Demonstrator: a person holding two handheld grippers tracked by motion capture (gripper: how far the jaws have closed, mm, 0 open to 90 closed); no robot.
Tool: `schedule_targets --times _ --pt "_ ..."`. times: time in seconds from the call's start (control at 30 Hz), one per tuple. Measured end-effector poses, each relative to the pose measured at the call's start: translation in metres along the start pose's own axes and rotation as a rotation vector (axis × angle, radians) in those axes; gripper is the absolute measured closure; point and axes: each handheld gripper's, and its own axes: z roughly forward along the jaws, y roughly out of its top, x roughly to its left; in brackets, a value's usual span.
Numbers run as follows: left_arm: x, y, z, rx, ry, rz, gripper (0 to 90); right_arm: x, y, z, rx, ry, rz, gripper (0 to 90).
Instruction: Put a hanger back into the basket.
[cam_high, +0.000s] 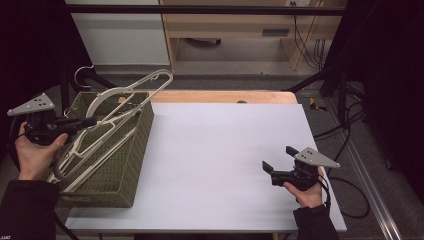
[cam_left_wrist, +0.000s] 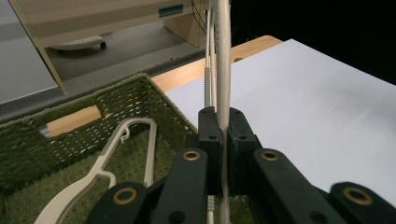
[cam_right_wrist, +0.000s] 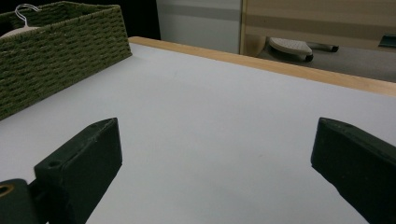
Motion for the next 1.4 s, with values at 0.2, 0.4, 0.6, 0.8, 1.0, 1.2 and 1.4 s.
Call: schedule_targets --times 0.2,0.4,0.6,0.8,1.0,1.2,1.4 --pt "0.018 -0.011 -0.004 0.041 0.03 0.007 86.3 0.0 0.0 0.0 0.001 -0.001 -0.001 2.5" --pt "0.033 -0.024 -0.008 0.068 0.055 -0.018 86.3 0.0 0.0 0.001 0.003 -0.002 -0.003 2.5" --pt "0.044 -0.034 -0.013 0.086 0.086 -0.046 86.3 0.0 0.0 0.001 0.003 -0.002 -0.003 2.6" --pt "0.05 -0.043 -0.016 0.113 0.098 -0.066 86.3 0.0 0.0 0.001 0.003 -0.003 -0.013 2.4" --pt "0.052 -0.056 -0.011 0.151 0.086 -0.108 86.2 0.0 -0.001 0.002 0.006 -0.005 -0.011 2.4" --pt "0.049 -0.067 0.006 0.214 0.08 -0.146 85.8 0.0 -0.001 0.002 0.005 -0.004 -0.015 2.3" --pt "0.051 -0.085 0.024 0.263 0.065 -0.221 85.1 0.0 -0.001 0.002 0.008 -0.007 -0.011 2.3"
